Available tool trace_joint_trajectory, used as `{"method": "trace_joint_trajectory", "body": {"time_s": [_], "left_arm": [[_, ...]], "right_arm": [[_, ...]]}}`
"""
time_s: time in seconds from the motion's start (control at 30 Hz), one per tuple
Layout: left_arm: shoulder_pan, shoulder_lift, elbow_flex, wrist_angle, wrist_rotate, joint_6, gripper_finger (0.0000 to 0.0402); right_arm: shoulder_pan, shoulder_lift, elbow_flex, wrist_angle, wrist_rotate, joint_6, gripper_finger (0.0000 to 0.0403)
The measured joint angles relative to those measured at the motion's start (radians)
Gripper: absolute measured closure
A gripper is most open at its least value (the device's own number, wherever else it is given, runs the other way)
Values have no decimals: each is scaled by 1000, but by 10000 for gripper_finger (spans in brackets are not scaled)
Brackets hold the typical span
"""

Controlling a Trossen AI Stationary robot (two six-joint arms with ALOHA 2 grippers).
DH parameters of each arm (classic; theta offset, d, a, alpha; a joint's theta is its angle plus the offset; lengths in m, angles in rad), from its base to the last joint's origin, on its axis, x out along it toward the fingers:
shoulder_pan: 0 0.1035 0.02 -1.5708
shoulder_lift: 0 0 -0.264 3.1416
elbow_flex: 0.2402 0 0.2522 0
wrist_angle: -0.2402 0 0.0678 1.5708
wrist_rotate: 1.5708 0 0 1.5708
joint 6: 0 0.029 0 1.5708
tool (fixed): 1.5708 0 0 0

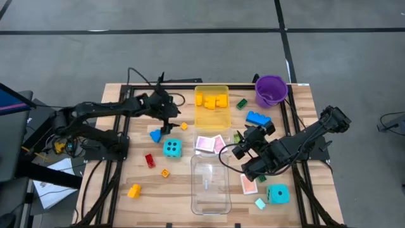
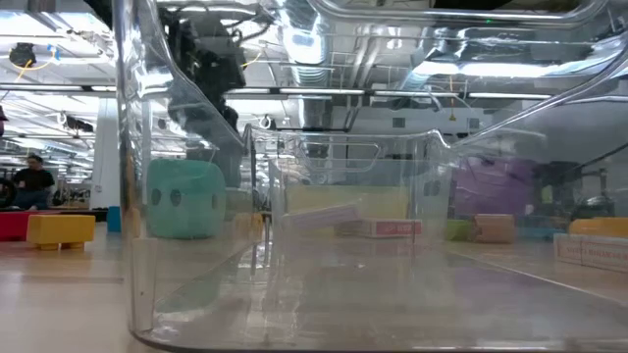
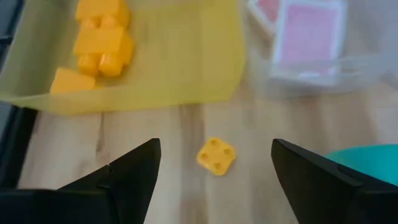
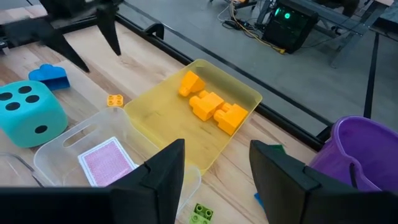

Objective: Pick & Place Toys
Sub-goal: Put the yellow game piece into the yellow bin

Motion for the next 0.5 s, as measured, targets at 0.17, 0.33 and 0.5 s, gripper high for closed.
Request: {"method": "trace_joint_trajectory", "body": {"time_s": [0.17, 0.33, 0.5], "left_arm": [[-15, 105, -9, 56, -55, -2, 110], [-15, 204, -9, 107, -81, -5, 112], [-15, 261, 3, 113, -110, -38, 112]], "right_arm": [[0, 0, 0, 3, 0, 0, 230], [0, 0, 0, 3, 0, 0, 230], [-1, 0, 0, 3, 0, 0, 230]]}}
